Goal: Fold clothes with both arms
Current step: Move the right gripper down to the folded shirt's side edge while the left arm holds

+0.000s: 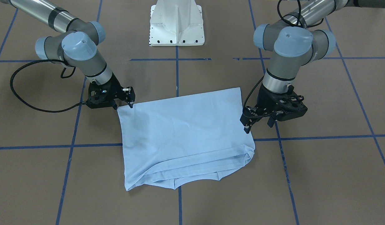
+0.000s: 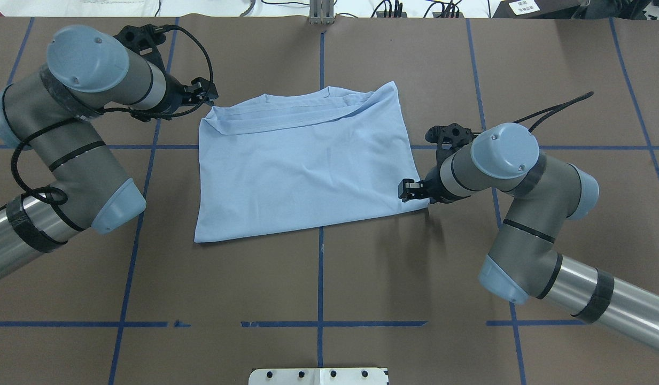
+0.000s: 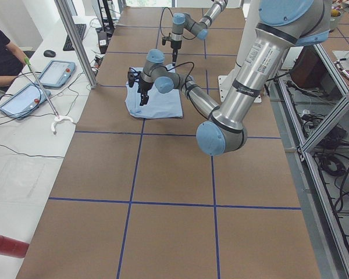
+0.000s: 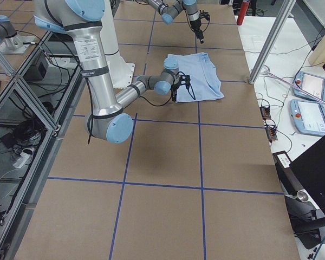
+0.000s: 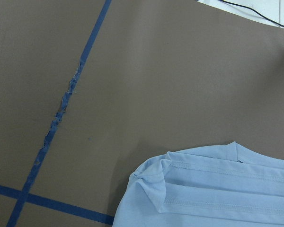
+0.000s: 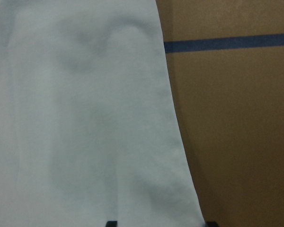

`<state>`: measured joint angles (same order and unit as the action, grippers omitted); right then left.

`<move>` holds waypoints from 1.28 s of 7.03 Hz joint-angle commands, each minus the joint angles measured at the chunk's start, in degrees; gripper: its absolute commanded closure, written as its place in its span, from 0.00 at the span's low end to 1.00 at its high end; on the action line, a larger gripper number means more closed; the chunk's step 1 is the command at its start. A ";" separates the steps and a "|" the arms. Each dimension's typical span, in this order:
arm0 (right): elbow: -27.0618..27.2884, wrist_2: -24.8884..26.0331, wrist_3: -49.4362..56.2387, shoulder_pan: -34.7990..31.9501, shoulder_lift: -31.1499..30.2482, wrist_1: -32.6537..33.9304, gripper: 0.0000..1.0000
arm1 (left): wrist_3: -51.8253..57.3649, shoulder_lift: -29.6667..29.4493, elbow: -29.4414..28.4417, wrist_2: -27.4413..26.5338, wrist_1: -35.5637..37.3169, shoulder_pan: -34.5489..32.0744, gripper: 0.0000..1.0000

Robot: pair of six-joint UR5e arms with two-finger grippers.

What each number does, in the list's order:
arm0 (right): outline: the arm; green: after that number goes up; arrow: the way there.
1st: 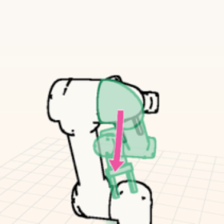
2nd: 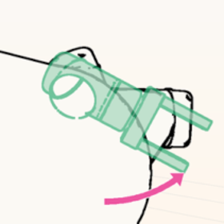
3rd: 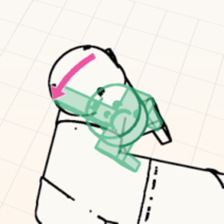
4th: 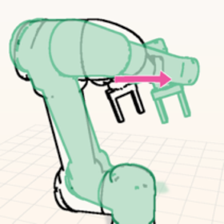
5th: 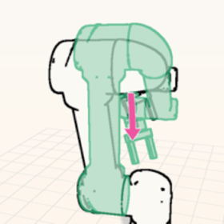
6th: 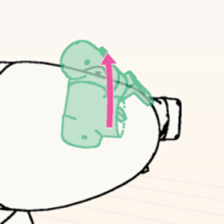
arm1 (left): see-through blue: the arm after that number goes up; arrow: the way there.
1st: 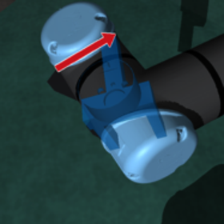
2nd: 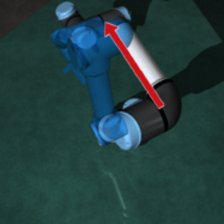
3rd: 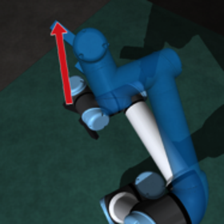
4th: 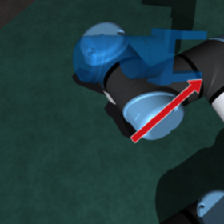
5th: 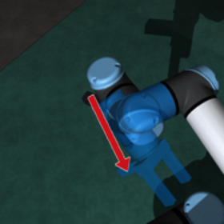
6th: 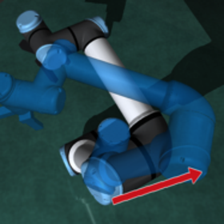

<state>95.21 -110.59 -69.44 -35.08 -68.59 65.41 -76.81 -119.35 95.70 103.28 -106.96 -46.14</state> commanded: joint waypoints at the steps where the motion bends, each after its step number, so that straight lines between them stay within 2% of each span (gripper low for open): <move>1: -1.61 -0.33 0.10 -1.04 0.82 -0.02 0.44 | -0.09 -0.09 0.19 -0.01 0.00 0.00 0.01; 2: -1.61 -0.33 0.01 -1.04 0.82 0.15 0.47 | -0.09 -0.09 0.28 -0.01 0.00 0.00 0.01; 3: -1.52 -0.59 0.01 -1.13 0.74 0.07 0.67 | -0.09 -0.09 0.37 -0.01 0.00 0.00 0.01; 4: -1.52 -0.77 0.01 -1.05 0.47 -0.11 0.94 | -0.09 -0.09 0.28 -0.01 0.00 0.00 0.01; 5: -1.44 -0.86 0.01 -0.78 0.38 -0.02 1.00 | -0.09 -0.18 0.28 -0.01 0.00 0.09 0.01; 8: 0.13 -2.79 0.10 -1.04 -0.49 -0.02 1.00 | -0.09 -0.44 0.28 -0.01 0.09 0.18 0.01; 9: 6.59 -2.79 0.01 0.43 -5.54 0.07 1.00 | -0.18 -0.53 0.28 -0.01 0.09 0.18 0.01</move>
<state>96.44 -113.19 -69.37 -35.65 -70.05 65.49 -76.93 -119.80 95.98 103.27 -106.89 -45.97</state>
